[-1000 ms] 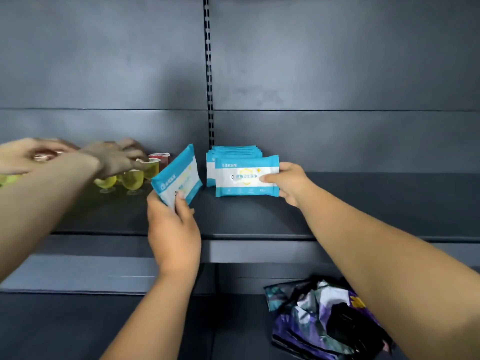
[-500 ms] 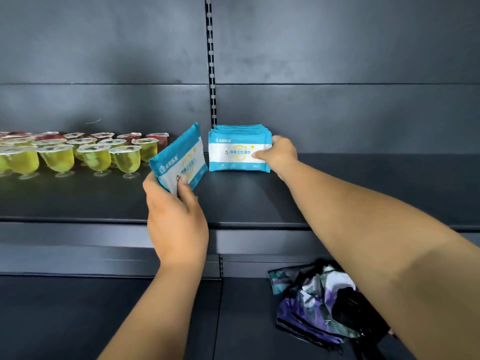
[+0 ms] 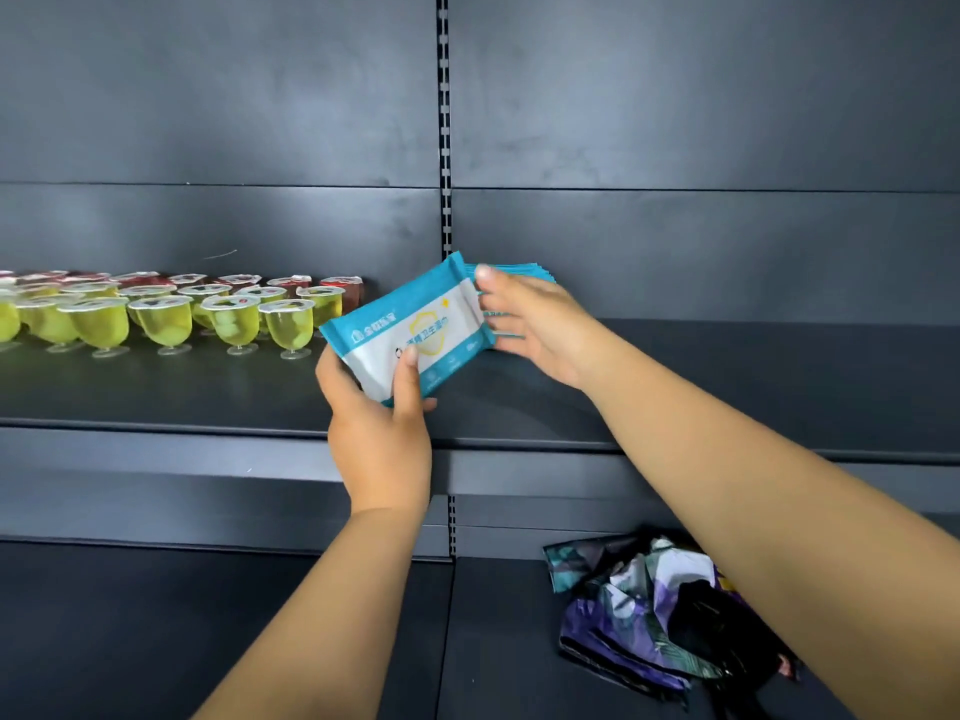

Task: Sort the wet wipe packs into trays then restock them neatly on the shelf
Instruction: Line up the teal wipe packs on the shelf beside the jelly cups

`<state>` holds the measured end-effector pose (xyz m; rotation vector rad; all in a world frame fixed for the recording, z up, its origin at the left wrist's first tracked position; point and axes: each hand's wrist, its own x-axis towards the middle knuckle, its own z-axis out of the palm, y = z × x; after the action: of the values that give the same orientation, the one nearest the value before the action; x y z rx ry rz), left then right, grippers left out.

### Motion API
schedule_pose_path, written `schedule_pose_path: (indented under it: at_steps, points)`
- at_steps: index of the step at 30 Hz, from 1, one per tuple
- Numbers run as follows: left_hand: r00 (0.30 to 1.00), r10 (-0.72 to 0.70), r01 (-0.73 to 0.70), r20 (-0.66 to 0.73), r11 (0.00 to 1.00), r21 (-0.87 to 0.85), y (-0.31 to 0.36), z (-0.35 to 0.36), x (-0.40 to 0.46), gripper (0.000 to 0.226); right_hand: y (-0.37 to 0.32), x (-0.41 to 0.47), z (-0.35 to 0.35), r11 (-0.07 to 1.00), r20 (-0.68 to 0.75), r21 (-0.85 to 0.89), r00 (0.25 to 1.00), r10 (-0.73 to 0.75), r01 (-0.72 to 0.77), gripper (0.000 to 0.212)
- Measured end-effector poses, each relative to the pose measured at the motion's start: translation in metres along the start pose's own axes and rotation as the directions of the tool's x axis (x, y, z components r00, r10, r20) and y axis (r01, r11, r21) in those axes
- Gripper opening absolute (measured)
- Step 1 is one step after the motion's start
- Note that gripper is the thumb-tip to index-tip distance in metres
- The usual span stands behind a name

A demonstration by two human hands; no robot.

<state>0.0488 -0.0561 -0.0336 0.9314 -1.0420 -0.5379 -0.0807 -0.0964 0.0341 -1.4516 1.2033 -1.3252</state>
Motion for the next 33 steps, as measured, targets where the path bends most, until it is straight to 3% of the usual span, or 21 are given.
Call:
schedule_pose_path:
  at_steps: [2,4,6,10,14,20,26,33]
  points:
    - [0.998,0.014,-0.017,0.068,0.999,0.031,0.003,-0.002,0.0,0.036,0.004,-0.01,-0.003,0.999,0.147,-0.027,0.988,0.046,-0.042,0.015]
    - [0.987,0.03,-0.05,0.157,0.991,0.124,0.005,-0.005,0.002,0.031,0.005,-0.017,-0.013,0.997,0.169,-0.042,0.983,0.072,-0.066,0.021]
    - [0.967,0.064,-0.132,0.248,0.954,0.268,0.006,-0.006,0.002,0.042,0.005,-0.022,-0.028,0.993,0.16,-0.065,0.981,0.107,-0.098,0.023]
    - [0.903,0.153,-0.333,0.401,0.839,0.43,0.0,0.002,-0.004,0.055,0.007,-0.021,-0.056,0.995,-0.062,-0.012,0.993,0.098,-0.099,0.022]
    - [0.797,0.268,-0.581,0.541,0.585,0.566,-0.009,0.01,-0.016,0.059,0.015,-0.002,-0.058,0.987,-0.328,0.112,0.934,0.144,-0.113,0.023]
    - [0.783,0.413,-0.62,0.465,0.459,0.637,-0.019,0.012,-0.013,0.041,0.027,0.038,-0.035,0.979,-0.332,0.037,0.922,0.201,-0.2,0.031]
    - [0.754,0.483,-0.65,0.446,0.447,0.614,-0.023,0.012,-0.012,0.042,0.046,0.06,-0.04,0.96,-0.394,-0.152,0.905,0.16,-0.236,0.032]
    - [0.749,0.498,-0.654,0.438,0.45,0.608,-0.026,0.013,-0.014,0.042,0.05,0.065,-0.039,0.862,-0.459,-0.454,0.889,-0.009,-0.225,0.047]
